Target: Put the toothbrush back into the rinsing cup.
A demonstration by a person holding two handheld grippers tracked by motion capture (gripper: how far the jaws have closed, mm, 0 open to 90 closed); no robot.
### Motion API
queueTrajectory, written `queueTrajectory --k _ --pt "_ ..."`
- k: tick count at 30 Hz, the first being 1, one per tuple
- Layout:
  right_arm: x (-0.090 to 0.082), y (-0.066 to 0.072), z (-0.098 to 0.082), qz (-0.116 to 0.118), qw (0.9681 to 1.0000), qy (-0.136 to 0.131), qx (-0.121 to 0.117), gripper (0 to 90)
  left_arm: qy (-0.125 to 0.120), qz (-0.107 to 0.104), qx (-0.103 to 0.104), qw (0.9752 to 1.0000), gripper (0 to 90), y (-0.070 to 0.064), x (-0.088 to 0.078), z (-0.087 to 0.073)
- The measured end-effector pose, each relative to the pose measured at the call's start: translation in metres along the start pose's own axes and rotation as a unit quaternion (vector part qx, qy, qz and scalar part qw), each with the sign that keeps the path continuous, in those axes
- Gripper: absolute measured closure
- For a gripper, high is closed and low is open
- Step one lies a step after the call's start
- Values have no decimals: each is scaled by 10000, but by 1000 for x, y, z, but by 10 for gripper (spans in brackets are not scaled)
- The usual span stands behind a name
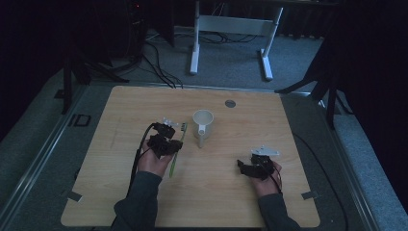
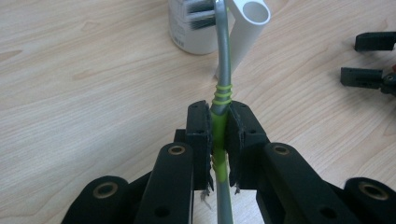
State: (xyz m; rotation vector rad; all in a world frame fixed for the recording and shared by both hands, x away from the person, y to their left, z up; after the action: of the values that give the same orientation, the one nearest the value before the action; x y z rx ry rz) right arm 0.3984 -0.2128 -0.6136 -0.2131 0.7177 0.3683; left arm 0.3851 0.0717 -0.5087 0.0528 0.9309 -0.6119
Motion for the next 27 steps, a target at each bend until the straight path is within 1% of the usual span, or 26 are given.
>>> queueTrajectory --k 9,17,19,24,27 --pt "0 0 0 0 10000 4 -4 279 -118 -113 -38 9999 802 -1 -2 2" --pt "0 0 0 0 10000 3 -5 279 -211 -124 -70 9997 802 -1 -4 3" --pt "0 0 0 0 10000 3 -4 279 -248 -119 -65 9996 802 -1 -5 4" --pt "0 0 0 0 10000 4 -5 278 -412 -89 -147 9990 802 1 -9 6" --pt "0 0 0 0 10000 4 -5 279 -434 -104 -141 9989 802 1 -10 6"
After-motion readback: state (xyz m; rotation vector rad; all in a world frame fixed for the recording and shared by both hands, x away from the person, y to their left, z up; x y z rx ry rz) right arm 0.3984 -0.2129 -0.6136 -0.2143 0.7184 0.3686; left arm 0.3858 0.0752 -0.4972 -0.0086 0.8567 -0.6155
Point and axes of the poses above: each handheld gripper's, and its own axes: x roughly forward along the jaws, z roughly out of its top, y roughly to its left, the point moved 8 cm from there along x, roughly forward along the jaws, and after that the axes turned 5 degrees about -z, right-handed, at the moved point
